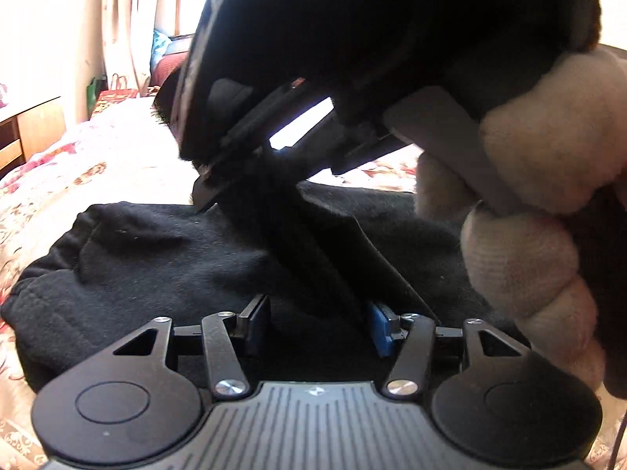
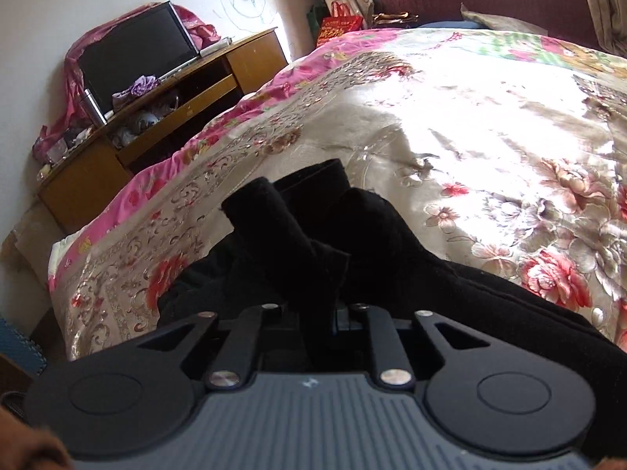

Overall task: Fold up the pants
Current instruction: 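Lay the folded pants down with the right gripper and press them flat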

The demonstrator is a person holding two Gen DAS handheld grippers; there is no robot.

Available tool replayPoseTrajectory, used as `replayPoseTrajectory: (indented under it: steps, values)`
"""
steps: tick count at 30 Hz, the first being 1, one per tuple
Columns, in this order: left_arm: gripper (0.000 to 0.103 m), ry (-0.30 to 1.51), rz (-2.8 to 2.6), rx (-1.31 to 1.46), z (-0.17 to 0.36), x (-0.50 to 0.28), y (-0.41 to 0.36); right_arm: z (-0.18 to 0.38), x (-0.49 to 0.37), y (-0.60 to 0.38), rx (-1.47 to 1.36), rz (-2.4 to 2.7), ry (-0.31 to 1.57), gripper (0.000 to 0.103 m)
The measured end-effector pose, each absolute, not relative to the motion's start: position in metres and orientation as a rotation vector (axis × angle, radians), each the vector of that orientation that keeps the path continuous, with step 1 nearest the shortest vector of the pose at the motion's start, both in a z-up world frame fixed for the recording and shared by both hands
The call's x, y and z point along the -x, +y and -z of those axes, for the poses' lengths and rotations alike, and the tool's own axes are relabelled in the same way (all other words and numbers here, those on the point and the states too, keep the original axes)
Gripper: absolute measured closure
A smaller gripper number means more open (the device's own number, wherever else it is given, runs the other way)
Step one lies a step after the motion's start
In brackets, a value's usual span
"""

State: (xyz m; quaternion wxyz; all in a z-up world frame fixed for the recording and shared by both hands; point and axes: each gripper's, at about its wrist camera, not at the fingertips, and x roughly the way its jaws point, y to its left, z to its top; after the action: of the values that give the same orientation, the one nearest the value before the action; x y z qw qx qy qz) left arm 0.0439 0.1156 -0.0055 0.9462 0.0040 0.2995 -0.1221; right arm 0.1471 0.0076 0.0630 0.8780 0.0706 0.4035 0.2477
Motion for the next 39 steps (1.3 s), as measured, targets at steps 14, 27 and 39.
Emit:
replayPoseTrajectory:
  steps: [14, 27, 39]
  values:
    - [0.030, 0.625, 0.152, 0.132, -0.006, -0.028, 0.145, -0.085, -0.120, -0.050, -0.212, -0.544, 0.761, 0.052]
    - [0.031, 0.637, 0.037, 0.205, -0.001, -0.061, 0.158, -0.046, -0.198, 0.000, 0.191, -0.697, 0.844, 0.044]
    - [0.077, 0.592, -0.017, 0.252, -0.013, -0.049, 0.181, -0.058, -0.209, 0.021, 0.173, -0.744, 0.857, 0.098]
